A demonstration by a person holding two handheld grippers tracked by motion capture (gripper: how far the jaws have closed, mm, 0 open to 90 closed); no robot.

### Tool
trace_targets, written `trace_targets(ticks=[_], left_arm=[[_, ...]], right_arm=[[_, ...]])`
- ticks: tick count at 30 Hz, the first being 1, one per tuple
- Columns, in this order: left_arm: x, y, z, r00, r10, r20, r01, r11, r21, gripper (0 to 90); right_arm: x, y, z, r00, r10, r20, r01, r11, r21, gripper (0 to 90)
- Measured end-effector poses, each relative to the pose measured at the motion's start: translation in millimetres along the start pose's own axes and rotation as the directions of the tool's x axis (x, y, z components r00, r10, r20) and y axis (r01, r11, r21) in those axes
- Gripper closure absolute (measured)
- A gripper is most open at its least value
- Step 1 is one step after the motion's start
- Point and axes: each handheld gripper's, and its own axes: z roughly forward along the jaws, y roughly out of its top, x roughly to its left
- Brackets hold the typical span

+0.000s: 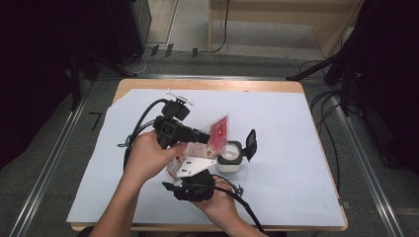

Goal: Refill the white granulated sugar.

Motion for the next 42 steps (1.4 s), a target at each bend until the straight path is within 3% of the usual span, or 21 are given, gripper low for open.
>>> trace_targets(ticks=[18,42], left_arm=[[7.7,-4.3,8.0,0.9997,0.016,0.017,-0.017,0.997,0.075,74.8],[12.8,-4.5,21.0,0.9992,0.032,0.025,-0.034,0.9955,0.089,73.8]], right_arm=[[4.5,-16.2,10.1,0.9999,-0.012,0.003,0.012,1.0,0.005,61.0],[3.1,-26.8,16.1,0.9997,-0.004,-0.023,0.004,1.0,0.008,60.8]])
